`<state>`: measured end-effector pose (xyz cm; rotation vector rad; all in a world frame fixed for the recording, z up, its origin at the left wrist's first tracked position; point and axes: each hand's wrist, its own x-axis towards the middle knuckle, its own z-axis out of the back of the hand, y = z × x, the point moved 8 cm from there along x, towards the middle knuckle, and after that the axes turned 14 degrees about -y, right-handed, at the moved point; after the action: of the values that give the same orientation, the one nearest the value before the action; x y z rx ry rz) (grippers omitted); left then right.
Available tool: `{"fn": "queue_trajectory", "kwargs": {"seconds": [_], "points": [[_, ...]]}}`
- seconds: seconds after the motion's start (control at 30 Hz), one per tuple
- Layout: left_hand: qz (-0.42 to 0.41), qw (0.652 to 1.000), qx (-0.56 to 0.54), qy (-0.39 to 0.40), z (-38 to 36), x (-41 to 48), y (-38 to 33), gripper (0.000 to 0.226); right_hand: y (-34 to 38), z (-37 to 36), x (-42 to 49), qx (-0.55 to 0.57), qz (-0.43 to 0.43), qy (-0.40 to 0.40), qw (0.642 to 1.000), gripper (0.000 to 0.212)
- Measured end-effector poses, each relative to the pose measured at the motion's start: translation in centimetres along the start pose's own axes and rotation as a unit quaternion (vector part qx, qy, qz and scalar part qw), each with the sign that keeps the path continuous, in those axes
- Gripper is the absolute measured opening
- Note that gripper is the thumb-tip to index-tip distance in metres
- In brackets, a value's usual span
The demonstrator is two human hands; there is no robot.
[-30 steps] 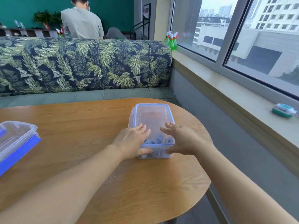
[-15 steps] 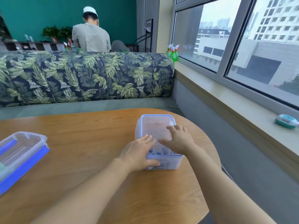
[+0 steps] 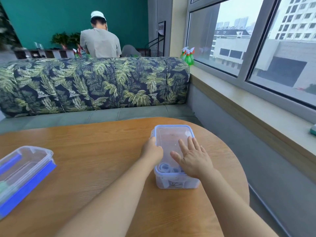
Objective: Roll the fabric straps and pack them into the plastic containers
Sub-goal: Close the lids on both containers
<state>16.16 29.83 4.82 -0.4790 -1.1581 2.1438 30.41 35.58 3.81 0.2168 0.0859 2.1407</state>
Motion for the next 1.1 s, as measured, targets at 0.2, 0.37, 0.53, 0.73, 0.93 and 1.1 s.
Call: {"fn": "queue_trajectory", "kwargs": {"seconds": [0.2, 0.37, 0.53, 0.73, 0.93, 1.1], "points": [[0.044, 0.998, -0.038, -0.029, -1.0, 2.4, 0.7, 0.031, -0.1, -0.4, 0.2, -0.003, -0.001, -0.006, 1.0, 0.074], [0.059, 0.995, -0.079, -0.027, -1.4, 3.2, 1.6, 0.036, 0.0, -0.5, 0.3, -0.01, 0.003, -0.005, 1.0, 0.073], [0.02, 0.999, 0.008, -0.027, -1.3, 2.4, 1.0, 0.053, 0.0, -0.5, 0.1, -0.011, 0.001, -0.003, 1.0, 0.073], [-0.026, 0.969, 0.244, -0.041, 0.9, -0.8, 0.5, 0.024, 0.1, -0.1, 0.0, -0.001, -0.003, -0.002, 1.0, 0.073], [0.059, 0.972, 0.216, -0.072, 2.6, -2.3, 1.9, 0.036, 0.2, -0.1, 0.0, -0.005, -0.005, 0.001, 1.0, 0.073], [0.154, 0.98, 0.059, -0.113, 1.8, -2.3, 3.7, 0.034, 0.3, -0.1, 0.0, -0.007, -0.006, -0.002, 1.0, 0.073]]}}
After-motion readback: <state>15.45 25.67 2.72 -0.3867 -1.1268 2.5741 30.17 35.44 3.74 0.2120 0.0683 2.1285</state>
